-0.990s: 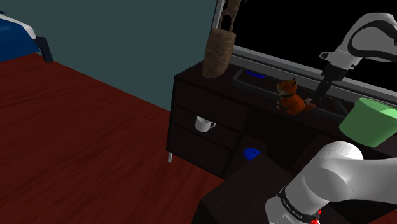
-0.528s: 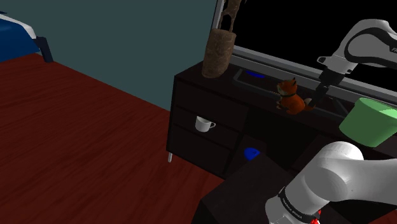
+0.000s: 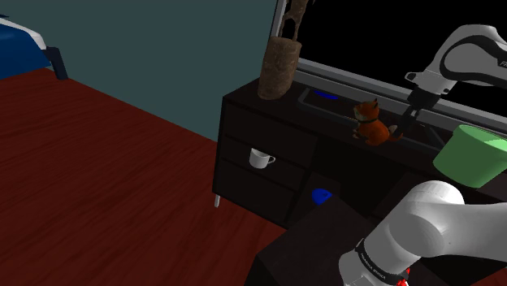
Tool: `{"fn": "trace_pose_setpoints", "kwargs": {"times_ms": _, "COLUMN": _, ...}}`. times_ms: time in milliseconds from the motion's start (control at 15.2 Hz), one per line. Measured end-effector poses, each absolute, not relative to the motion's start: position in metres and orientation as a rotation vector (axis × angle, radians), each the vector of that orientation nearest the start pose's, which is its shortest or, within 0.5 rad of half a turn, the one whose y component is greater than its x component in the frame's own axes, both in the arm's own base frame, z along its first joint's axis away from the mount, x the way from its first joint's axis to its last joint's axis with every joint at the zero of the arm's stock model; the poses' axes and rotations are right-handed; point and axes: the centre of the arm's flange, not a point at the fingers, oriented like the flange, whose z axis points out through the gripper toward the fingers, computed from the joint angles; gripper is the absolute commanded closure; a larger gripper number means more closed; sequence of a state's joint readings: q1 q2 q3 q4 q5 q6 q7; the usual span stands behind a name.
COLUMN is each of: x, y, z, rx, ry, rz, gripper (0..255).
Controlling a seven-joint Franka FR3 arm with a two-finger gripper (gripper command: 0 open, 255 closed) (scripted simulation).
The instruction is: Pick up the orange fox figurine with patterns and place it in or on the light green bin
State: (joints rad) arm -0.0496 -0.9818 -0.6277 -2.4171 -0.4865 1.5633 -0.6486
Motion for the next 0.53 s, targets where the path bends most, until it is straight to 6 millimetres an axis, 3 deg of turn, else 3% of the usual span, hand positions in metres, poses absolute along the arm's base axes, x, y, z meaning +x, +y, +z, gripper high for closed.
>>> {"fn": "trace_pose_setpoints", "kwargs": {"times_ms": 330, "x": 0.181, "y": -0.276, "z": 0.542, "rx": -3.117, "ry": -0.312, "rz": -0.050, "gripper": 255}}
{"fn": "trace_pose_setpoints", "kwargs": {"times_ms": 528, "x": 0.182, "y": -0.276, "z": 0.553, "rx": -3.116, "ry": -0.313, "rz": -0.049, "gripper": 255}}
